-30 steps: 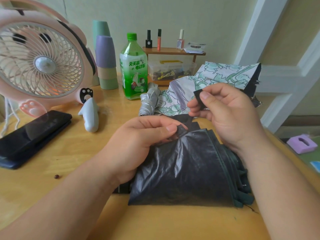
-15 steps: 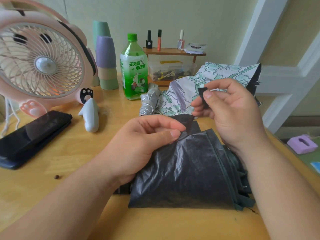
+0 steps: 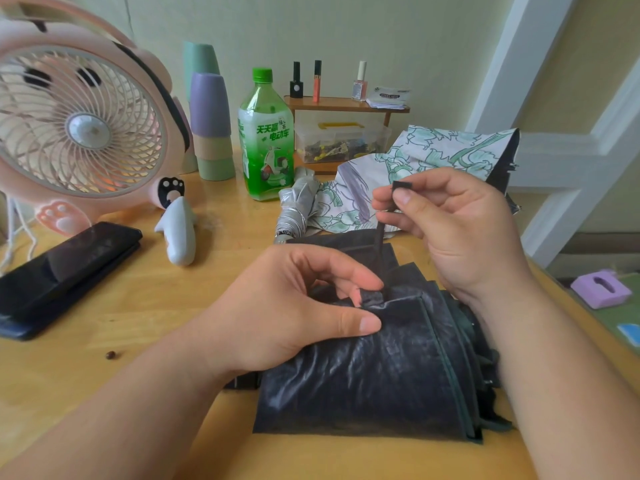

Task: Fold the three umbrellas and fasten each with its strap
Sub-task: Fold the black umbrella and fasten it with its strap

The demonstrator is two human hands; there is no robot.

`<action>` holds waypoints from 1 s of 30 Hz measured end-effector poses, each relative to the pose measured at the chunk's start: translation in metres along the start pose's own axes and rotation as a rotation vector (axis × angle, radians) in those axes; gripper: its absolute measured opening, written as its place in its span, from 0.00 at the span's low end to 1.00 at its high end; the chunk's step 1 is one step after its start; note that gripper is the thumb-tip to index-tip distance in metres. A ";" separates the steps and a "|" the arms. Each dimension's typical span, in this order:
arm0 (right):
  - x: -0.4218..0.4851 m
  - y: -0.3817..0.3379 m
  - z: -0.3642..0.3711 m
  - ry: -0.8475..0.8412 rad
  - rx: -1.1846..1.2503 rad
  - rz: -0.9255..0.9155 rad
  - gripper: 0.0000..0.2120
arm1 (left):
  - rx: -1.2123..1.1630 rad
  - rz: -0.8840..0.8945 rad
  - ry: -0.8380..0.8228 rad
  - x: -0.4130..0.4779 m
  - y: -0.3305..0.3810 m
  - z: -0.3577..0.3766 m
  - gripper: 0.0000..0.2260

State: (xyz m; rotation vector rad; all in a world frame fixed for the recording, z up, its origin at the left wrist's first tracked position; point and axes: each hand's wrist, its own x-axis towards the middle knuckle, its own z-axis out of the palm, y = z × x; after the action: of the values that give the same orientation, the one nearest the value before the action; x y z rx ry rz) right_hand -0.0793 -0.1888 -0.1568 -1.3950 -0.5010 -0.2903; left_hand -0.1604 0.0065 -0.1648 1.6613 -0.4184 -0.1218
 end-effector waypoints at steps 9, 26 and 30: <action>0.004 0.008 -0.003 0.061 0.014 0.109 0.07 | -0.030 -0.012 0.104 0.002 -0.003 0.001 0.12; 0.016 -0.006 -0.028 0.444 0.098 -0.220 0.04 | 0.949 -0.105 -0.160 -0.021 0.006 -0.035 0.56; 0.018 -0.006 -0.036 0.480 0.099 -0.117 0.04 | 1.190 -0.358 -0.200 -0.026 0.002 -0.036 0.64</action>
State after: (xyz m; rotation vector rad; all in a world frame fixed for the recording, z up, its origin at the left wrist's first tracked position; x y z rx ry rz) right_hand -0.0610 -0.2230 -0.1457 -1.1508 -0.1952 -0.6663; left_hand -0.1732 0.0489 -0.1624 2.9104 -0.3478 -0.3522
